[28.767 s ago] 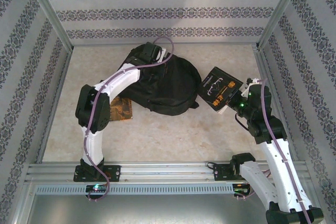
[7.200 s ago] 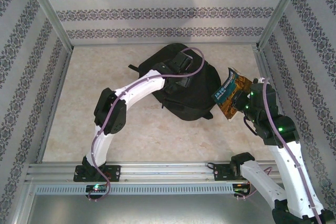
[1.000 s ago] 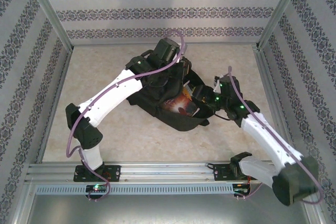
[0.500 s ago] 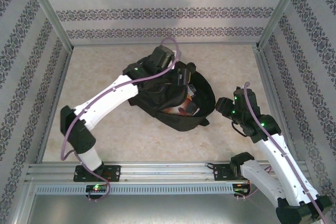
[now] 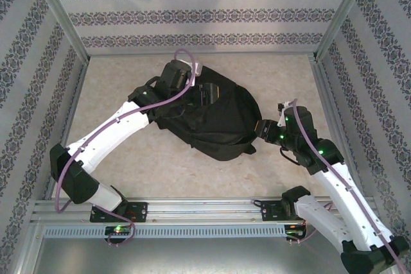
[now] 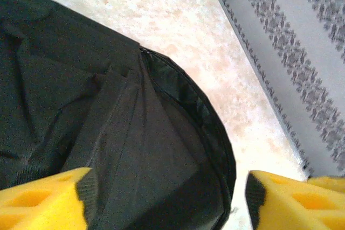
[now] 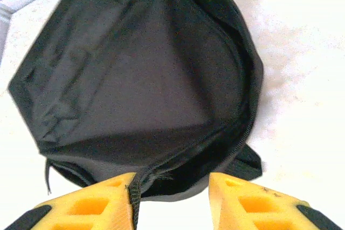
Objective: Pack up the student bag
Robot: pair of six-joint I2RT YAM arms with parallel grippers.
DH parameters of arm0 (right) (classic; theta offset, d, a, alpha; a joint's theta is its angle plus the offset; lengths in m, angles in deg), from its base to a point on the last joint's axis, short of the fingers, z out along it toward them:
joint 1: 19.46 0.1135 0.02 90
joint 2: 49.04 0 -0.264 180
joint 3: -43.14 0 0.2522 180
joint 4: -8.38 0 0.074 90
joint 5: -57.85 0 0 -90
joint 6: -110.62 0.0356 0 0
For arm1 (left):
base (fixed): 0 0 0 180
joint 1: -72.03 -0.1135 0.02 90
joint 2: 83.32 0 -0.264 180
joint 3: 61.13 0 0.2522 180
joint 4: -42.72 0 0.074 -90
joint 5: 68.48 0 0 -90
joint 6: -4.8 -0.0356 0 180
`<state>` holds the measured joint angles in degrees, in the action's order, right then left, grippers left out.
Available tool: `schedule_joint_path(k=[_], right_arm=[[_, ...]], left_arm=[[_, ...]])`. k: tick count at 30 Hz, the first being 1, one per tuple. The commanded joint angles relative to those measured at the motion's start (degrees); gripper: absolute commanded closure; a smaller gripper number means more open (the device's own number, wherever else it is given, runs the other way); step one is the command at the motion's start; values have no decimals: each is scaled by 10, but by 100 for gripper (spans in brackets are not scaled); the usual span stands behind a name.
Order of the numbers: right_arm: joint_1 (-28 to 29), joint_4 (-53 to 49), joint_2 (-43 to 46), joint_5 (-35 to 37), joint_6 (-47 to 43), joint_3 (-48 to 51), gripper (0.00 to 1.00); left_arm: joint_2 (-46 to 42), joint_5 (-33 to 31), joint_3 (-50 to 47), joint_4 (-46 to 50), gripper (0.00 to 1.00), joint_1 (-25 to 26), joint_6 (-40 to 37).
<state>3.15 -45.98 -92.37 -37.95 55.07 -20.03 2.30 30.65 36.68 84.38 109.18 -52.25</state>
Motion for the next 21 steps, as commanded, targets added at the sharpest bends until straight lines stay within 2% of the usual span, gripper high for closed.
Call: schedule_joint_path(k=[1,3,6,11,16,19,21], right_arm=[[71,3,-13,5,-50,-36,61],[142,19,-49,-2,-48,-44,60],[231,27,-126,10,-48,-72,59],[336,-11,-273,103,-70,-167,58],[361,-61,-387,108,-8,-266,58],[381,-81,-437,134,15,-312,48],[387,-112,-481,139,33,-358,46]], left_arm=[[-54,-25,-80,-30,32,-56,97],[-104,-35,-145,-58,32,-85,146],[-156,-58,-199,-64,33,-106,174],[-207,-75,-225,-20,33,-128,185],[-251,-76,-250,21,33,-132,193],[-271,-81,-261,51,32,-133,196],[-284,-88,-266,69,31,-134,195]])
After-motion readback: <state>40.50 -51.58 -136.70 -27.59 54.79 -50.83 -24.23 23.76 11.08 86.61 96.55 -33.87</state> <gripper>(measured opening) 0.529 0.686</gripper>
